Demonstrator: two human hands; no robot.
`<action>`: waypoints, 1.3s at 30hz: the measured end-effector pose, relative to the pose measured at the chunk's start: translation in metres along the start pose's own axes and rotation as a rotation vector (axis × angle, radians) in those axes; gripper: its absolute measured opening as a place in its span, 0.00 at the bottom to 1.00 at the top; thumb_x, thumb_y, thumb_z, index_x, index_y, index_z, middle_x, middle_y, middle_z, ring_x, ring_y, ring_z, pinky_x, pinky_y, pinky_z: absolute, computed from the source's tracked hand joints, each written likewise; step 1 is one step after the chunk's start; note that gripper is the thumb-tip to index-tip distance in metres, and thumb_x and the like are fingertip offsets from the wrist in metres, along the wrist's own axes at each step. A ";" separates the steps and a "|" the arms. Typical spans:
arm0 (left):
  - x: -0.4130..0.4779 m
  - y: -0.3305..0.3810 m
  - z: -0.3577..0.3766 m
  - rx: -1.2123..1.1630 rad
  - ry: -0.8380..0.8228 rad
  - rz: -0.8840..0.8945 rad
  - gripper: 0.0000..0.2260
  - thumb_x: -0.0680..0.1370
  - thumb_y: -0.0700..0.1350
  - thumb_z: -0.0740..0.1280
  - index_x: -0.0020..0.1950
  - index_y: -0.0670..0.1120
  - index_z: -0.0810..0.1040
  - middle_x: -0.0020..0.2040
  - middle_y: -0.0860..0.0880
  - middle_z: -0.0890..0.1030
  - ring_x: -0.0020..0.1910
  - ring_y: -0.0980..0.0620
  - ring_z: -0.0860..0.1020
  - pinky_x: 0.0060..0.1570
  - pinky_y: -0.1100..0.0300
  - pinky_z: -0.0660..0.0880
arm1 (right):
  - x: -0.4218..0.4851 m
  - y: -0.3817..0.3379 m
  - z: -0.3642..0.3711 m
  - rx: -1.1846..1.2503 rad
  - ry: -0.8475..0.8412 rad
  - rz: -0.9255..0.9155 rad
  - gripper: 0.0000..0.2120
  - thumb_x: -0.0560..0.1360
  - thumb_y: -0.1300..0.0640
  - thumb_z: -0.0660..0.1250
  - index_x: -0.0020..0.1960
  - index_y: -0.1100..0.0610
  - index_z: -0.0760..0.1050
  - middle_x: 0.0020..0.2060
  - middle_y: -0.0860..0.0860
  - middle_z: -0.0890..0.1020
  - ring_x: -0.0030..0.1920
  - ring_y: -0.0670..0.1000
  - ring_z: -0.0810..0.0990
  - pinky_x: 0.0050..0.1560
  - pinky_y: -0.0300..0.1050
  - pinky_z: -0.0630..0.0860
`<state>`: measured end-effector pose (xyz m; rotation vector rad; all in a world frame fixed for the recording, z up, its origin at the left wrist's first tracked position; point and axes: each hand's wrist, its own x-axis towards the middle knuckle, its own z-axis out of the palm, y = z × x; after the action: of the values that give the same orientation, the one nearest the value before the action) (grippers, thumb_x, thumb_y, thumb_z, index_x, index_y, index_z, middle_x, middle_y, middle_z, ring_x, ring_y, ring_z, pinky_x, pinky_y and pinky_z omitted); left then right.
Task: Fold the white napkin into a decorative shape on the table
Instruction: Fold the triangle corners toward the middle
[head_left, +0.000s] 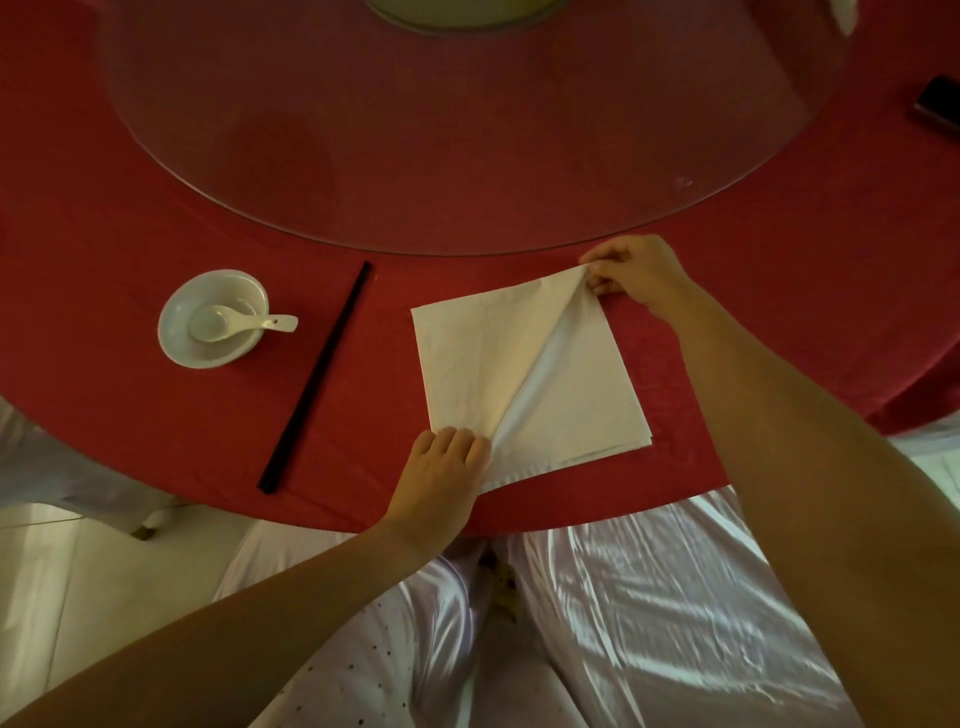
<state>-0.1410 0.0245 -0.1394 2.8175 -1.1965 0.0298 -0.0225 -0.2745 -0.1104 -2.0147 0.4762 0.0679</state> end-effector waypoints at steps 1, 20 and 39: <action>0.000 -0.001 0.000 0.002 0.000 0.007 0.15 0.65 0.43 0.76 0.44 0.46 0.72 0.37 0.49 0.78 0.34 0.48 0.76 0.37 0.56 0.75 | 0.001 -0.001 -0.005 -0.054 -0.021 -0.021 0.08 0.74 0.68 0.65 0.51 0.64 0.80 0.36 0.55 0.82 0.34 0.44 0.81 0.37 0.33 0.80; -0.001 0.004 -0.023 0.038 -0.050 0.101 0.15 0.63 0.41 0.77 0.46 0.45 0.77 0.37 0.47 0.79 0.33 0.48 0.77 0.35 0.57 0.76 | -0.004 -0.004 -0.003 -0.435 0.186 -0.149 0.07 0.70 0.68 0.66 0.44 0.62 0.82 0.45 0.56 0.84 0.44 0.50 0.80 0.43 0.38 0.71; 0.006 -0.002 -0.033 -0.066 -0.277 0.137 0.08 0.74 0.41 0.64 0.52 0.43 0.73 0.41 0.45 0.78 0.36 0.45 0.77 0.35 0.54 0.74 | -0.062 0.022 0.061 -0.931 0.046 -0.231 0.28 0.80 0.45 0.43 0.76 0.58 0.45 0.77 0.53 0.49 0.77 0.52 0.45 0.76 0.54 0.40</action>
<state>-0.1344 0.0244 -0.1065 2.7430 -1.4137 -0.3960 -0.0779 -0.2123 -0.1426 -2.9766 0.2426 0.1154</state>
